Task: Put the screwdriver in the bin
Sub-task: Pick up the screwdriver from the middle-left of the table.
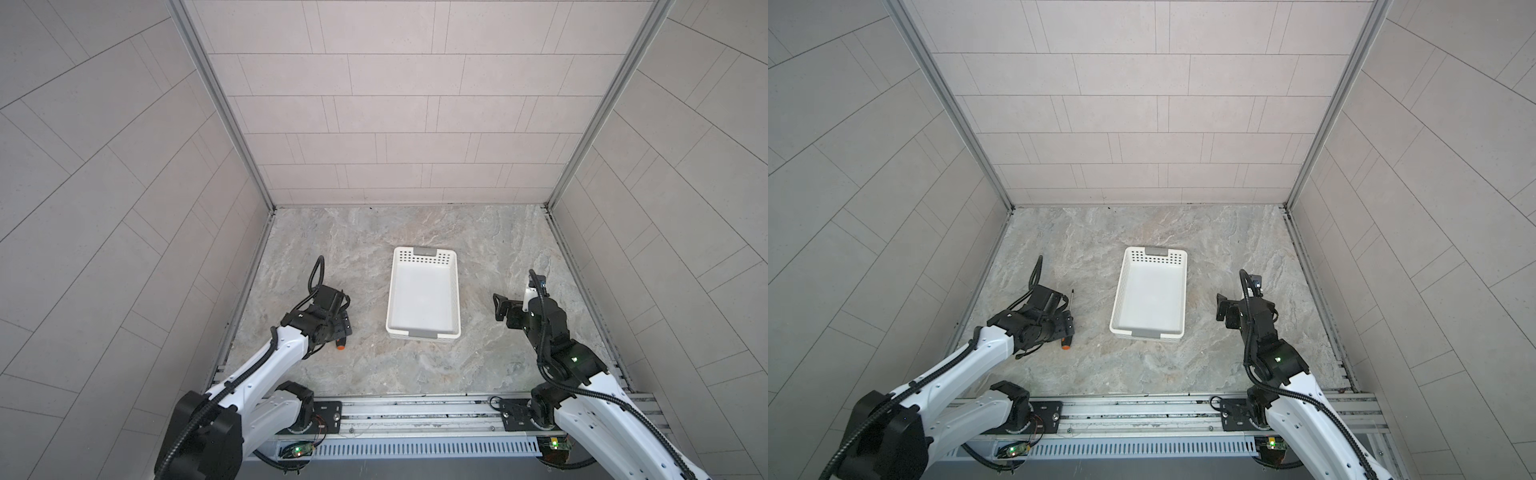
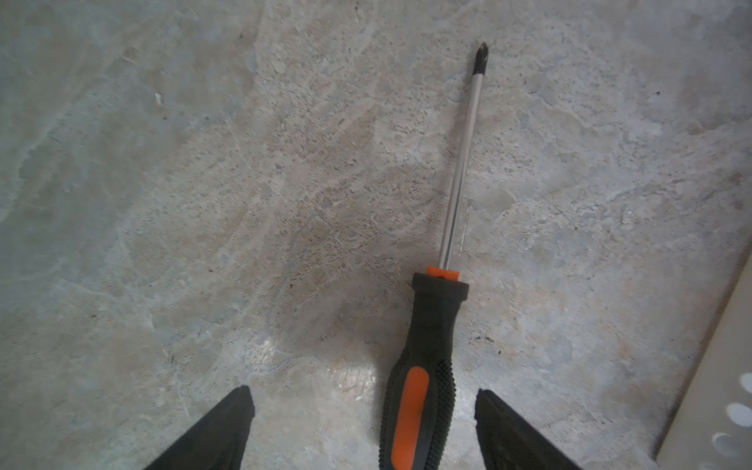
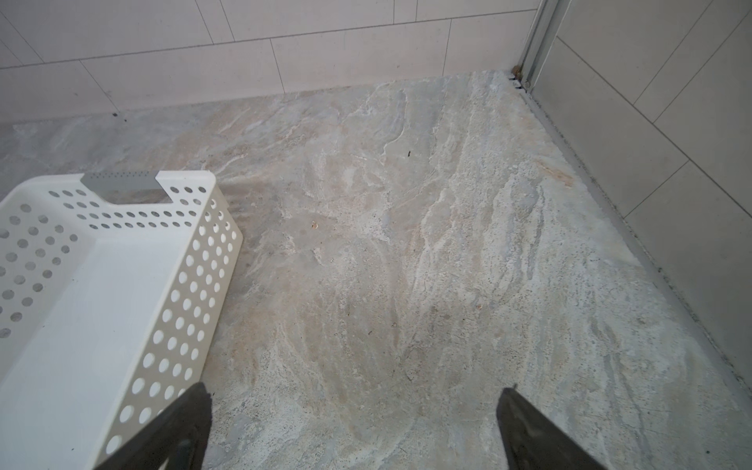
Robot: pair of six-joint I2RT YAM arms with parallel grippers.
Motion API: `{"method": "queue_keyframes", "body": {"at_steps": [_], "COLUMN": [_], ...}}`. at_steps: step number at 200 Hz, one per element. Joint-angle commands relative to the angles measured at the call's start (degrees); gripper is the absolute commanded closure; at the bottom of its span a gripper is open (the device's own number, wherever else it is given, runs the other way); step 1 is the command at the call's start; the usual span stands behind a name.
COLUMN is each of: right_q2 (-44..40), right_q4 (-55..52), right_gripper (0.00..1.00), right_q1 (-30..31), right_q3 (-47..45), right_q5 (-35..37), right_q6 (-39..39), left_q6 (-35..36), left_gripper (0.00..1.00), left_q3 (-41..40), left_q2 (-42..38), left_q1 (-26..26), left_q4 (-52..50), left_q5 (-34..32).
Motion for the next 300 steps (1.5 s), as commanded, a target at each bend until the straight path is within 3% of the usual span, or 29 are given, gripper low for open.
{"method": "queue_keyframes", "body": {"at_steps": [1,58,143,192,245,300], "right_q2": [-3.12,-3.77,-2.78,-2.82,-2.95,-2.98], "right_q4": [1.28,1.6,2.35,2.4,1.68,2.35], "right_gripper": [0.0,0.0,0.0,0.0,0.0,0.0], "right_q1": [-0.28,-0.48,-0.55,-0.55,-0.72,-0.76], "right_q3": [-1.62,-2.27,-2.71,-2.74,-2.71,-3.07], "right_q5": [2.81,2.1,1.99,2.31,2.68,2.59], "right_q6": [1.51,1.51,1.4,1.48,1.67,1.6], "left_q6": [0.57,1.15,0.25,-0.65,-1.42,-1.75], "left_gripper": [0.11,0.22,0.49,0.5,0.58,0.76], "left_q3": [-0.35,0.97,3.36,3.8,3.98,4.06], "left_q2": [1.41,6.89,11.58,13.22,15.45,17.97], "left_q1": [-1.07,-3.03,-5.47,-5.66,-5.94,-6.26], "left_q4": [2.06,3.54,3.09,3.64,5.69,6.54], "left_q5": [0.46,-0.95,-4.72,-4.89,-4.73,-4.62]}}
